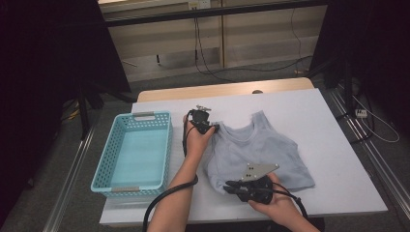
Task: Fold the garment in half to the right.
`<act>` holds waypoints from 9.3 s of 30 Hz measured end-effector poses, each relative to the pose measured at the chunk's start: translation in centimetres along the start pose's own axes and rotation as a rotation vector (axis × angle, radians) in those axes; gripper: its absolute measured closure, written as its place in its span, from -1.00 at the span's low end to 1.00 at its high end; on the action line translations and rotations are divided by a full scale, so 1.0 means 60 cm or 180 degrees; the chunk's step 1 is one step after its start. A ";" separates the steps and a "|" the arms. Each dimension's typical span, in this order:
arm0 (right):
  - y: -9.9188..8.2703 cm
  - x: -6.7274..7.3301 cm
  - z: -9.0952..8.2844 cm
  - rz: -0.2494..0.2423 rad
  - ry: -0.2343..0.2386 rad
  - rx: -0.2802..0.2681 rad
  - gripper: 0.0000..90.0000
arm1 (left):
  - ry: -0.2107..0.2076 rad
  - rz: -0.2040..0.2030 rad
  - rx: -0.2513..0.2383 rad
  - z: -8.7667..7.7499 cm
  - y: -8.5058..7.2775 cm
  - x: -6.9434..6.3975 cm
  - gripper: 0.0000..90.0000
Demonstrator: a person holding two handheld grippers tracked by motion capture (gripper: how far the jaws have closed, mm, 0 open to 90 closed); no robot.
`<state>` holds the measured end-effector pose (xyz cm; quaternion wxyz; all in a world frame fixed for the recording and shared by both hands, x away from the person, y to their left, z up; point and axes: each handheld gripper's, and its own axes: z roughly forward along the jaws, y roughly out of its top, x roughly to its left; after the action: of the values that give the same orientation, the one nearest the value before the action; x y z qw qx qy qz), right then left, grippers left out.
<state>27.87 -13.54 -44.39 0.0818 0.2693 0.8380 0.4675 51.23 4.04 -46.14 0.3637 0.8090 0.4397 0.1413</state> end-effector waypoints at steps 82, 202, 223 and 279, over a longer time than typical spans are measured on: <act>0.038 0.031 0.040 -0.0344 0.0249 -0.0176 0.79 | 0.0043 -0.0733 0.0266 -0.142 0.035 0.081 0.90; 0.062 0.043 0.043 -0.0324 0.0425 -0.0474 0.78 | 0.0319 -0.0870 0.0531 -0.188 0.036 0.124 0.90; 0.049 0.022 0.006 -0.0150 0.0215 -0.0566 0.82 | 0.0336 -0.0774 0.0561 -0.165 0.055 0.105 0.90; 0.004 -0.013 -0.050 0.0063 -0.0224 -0.0481 0.85 | 0.0262 -0.0599 0.0487 -0.135 0.095 0.062 0.86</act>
<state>27.45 -16.08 -42.59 0.1267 0.2868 0.7943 0.5204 52.38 8.84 -36.78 0.2942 0.7831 0.5376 0.1058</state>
